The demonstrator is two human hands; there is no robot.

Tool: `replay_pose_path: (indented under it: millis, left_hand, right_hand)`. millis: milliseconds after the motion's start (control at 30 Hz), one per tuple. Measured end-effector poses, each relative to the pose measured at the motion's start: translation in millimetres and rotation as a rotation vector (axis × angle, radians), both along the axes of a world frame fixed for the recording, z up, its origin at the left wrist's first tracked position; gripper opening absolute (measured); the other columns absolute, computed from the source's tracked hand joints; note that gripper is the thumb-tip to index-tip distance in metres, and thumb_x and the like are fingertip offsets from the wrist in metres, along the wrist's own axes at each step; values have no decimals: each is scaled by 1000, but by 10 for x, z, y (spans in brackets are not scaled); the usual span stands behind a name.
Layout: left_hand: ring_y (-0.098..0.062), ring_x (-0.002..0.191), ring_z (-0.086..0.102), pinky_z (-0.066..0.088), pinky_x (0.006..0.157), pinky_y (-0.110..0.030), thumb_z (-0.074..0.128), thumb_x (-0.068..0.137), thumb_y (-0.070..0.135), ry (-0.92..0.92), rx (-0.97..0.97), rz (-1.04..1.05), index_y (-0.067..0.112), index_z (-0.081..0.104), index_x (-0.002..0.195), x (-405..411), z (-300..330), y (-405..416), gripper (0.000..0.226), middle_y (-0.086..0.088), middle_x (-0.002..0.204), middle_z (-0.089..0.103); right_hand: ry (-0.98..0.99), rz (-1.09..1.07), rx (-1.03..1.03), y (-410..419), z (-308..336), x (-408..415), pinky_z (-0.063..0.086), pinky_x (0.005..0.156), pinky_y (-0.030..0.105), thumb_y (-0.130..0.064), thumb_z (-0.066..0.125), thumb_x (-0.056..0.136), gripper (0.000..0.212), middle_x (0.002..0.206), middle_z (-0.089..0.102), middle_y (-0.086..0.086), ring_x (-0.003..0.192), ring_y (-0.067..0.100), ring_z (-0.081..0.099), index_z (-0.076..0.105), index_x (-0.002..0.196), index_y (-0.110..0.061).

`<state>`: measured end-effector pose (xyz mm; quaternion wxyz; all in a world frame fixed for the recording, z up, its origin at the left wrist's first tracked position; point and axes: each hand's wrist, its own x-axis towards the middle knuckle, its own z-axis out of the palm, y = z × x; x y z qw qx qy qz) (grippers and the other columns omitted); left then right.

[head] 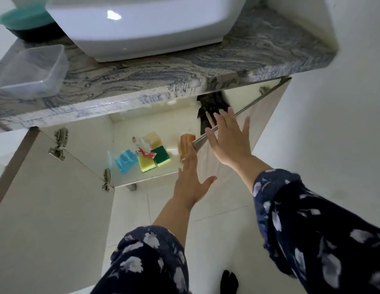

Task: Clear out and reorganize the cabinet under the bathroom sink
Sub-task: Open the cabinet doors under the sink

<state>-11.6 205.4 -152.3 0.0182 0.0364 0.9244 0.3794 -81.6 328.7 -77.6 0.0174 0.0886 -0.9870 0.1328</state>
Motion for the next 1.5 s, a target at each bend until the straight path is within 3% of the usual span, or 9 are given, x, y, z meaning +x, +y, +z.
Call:
replay_pose_path:
  millis: [100, 233, 333, 500, 800, 933, 1167, 1333, 1500]
  left_hand:
    - [-20, 148, 5, 11, 118, -54, 61, 86, 48, -51, -21, 3, 40, -39, 130, 131, 43, 96, 110, 8, 161, -7]
    - [-22, 148, 11, 17, 116, -57, 54, 89, 52, -25, -70, -77, 48, -40, 127, 332, 31, 152, 102, 8, 161, -7]
    - [-22, 141, 32, 35, 110, -47, 46, 91, 54, -22, -58, -78, 50, -34, 130, 489, 96, 289, 89, 4, 160, 12]
    - [-20, 127, 51, 43, 100, -37, 47, 96, 44, -19, -127, -134, 47, -18, 142, 485, 246, 603, 80, 5, 146, 45]
    - [-14, 147, -12, 5, 118, -55, 55, 74, 69, -77, -355, -325, 16, -15, 150, 326, 262, 1563, 116, 4, 159, -17]
    - [-11, 146, -18, -2, 115, -53, 55, 64, 82, -57, -370, -366, 16, -20, 149, 231, 249, 2080, 131, 5, 158, -22]
    - [-13, 147, -11, -2, 115, -54, 57, 72, 74, -77, -312, -474, 21, -17, 151, 190, 164, 2896, 120, 8, 159, -19]
    - [-17, 149, 4, 11, 118, -55, 56, 89, 40, -226, -424, -526, 20, 5, 153, 80, 266, 3192, 84, -2, 161, 13]
    - [-22, 134, 41, 36, 109, -42, 50, 91, 34, -440, -451, -525, 20, 31, 147, 18, 446, 3244, 61, -3, 145, 45]
  right_hand:
    - [-156, -67, 90, 33, 11, -17, -11, 114, 58, -54, 15, 97, 69, 160, -14, -1, 146, 18, -19, -2, 153, -16]
    - [-252, -69, 77, 185, 54, 127, -13, 114, 57, -51, 21, 97, 69, 159, -19, -2, 145, 17, -22, -2, 152, -17]
    - [-296, -54, 101, 394, 108, 259, -14, 114, 56, -48, 22, 97, 69, 158, -21, -3, 145, 16, -22, -5, 152, -17]
    - [-331, -5, 97, 846, 129, 531, -14, 115, 53, -43, 23, 98, 68, 157, -25, -3, 145, 15, -22, -9, 152, -17]
    - [-378, 118, 171, 1799, 230, 805, -11, 117, 52, -36, 18, 101, 63, 156, -27, -5, 145, 12, -21, -15, 150, -16]
    - [-356, 122, 213, 2195, 280, 913, -2, 119, 52, -27, 18, 103, 59, 157, -24, 0, 146, 14, -17, -15, 149, -11]
    - [-310, 44, 214, 2898, 268, 867, 1, 121, 41, -24, 23, 103, 59, 159, -15, 7, 149, 21, -5, -7, 151, -7]
    - [-312, -51, 220, 3237, 332, 891, 17, 117, 35, -26, 39, 99, 70, 160, -11, 6, 148, 24, 2, -3, 151, -8]
    - [-323, -37, 212, 3278, 393, 886, 31, 112, 39, -34, 45, 95, 65, 161, -5, 3, 146, 25, 11, 16, 151, -17]
